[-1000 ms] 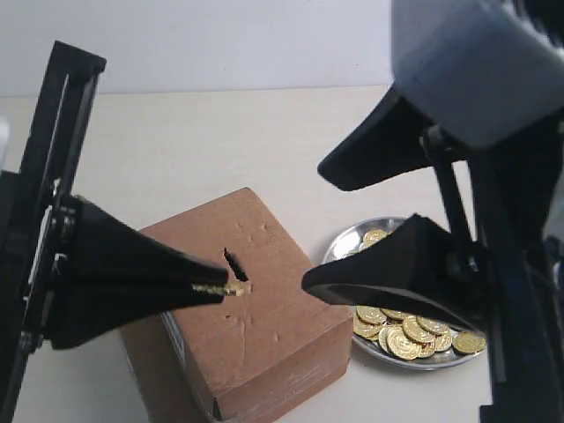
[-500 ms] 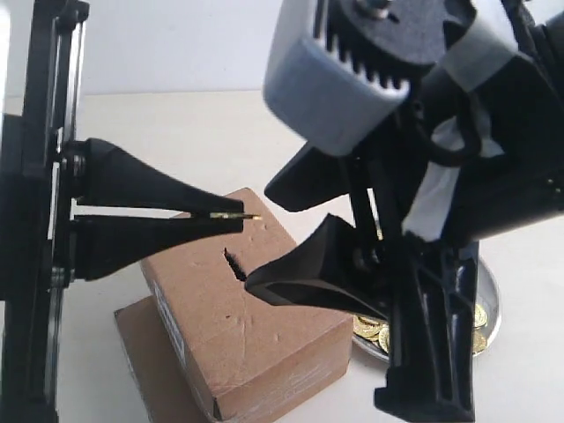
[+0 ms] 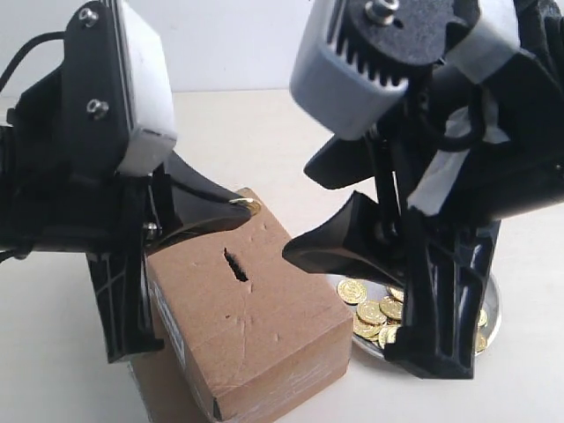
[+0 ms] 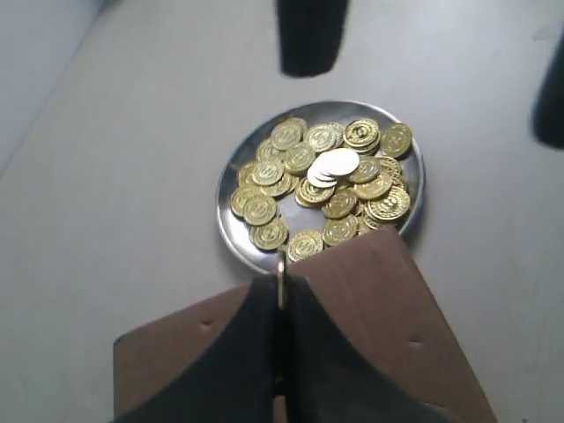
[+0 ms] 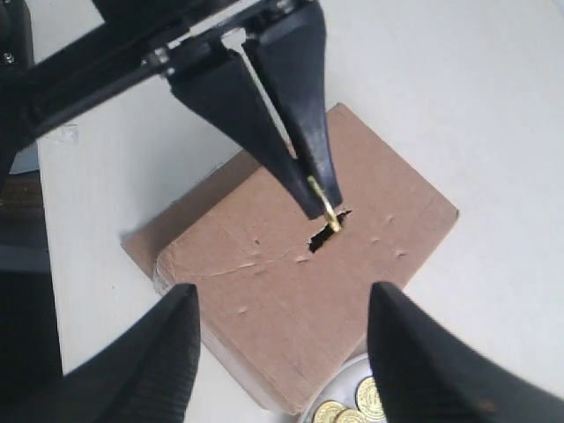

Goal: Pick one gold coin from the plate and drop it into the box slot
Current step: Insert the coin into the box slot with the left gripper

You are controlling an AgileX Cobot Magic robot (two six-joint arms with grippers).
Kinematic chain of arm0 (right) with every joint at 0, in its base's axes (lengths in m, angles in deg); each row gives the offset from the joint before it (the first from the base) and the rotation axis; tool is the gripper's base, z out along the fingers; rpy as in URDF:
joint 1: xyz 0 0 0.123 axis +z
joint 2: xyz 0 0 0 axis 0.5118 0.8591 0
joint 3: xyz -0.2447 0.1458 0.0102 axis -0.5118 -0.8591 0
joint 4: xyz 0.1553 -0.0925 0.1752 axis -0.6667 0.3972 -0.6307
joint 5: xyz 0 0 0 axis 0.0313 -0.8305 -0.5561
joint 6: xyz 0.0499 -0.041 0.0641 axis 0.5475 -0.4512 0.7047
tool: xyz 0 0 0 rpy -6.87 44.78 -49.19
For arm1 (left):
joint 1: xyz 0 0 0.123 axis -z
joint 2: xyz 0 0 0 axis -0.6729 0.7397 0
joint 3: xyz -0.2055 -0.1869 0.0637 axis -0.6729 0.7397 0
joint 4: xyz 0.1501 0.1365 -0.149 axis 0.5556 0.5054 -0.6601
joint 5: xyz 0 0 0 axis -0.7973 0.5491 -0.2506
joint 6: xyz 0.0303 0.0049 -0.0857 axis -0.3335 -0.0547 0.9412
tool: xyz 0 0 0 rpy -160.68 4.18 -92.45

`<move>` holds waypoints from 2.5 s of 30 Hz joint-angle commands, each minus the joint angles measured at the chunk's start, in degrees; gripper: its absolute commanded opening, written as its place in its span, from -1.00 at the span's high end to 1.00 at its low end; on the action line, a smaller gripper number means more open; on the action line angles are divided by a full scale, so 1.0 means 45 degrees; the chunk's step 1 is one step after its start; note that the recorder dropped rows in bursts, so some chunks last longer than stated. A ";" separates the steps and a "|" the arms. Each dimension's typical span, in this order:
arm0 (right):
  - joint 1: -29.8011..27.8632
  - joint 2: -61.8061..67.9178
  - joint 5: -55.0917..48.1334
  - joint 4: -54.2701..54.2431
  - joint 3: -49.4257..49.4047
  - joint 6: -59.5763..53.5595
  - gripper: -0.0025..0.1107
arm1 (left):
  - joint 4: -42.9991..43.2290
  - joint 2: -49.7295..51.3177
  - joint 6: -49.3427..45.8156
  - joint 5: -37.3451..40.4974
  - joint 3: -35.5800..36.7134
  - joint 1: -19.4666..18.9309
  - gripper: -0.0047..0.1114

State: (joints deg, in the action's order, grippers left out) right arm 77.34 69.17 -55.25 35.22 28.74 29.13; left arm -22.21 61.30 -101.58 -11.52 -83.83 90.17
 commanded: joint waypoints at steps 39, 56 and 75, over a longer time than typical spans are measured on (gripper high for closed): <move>0.0027 -0.0040 -0.1126 0.0329 -0.0038 0.0138 0.01 | 0.8060 0.5344 -1.0466 0.3309 -0.3287 0.0085 0.92; 0.0027 -0.0040 -0.1095 0.0234 -0.0038 0.0138 0.01 | 0.7633 0.5768 -0.8567 0.3495 -0.3961 0.0085 0.92; 0.0027 -0.0040 -0.1095 -0.0003 -0.0038 0.0138 0.01 | 0.7936 0.5854 -0.7384 0.4296 -0.4047 0.0018 0.92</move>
State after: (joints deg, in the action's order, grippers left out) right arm 77.34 69.08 -60.28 35.36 28.74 29.61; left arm 13.30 88.23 -135.73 7.19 -101.64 90.26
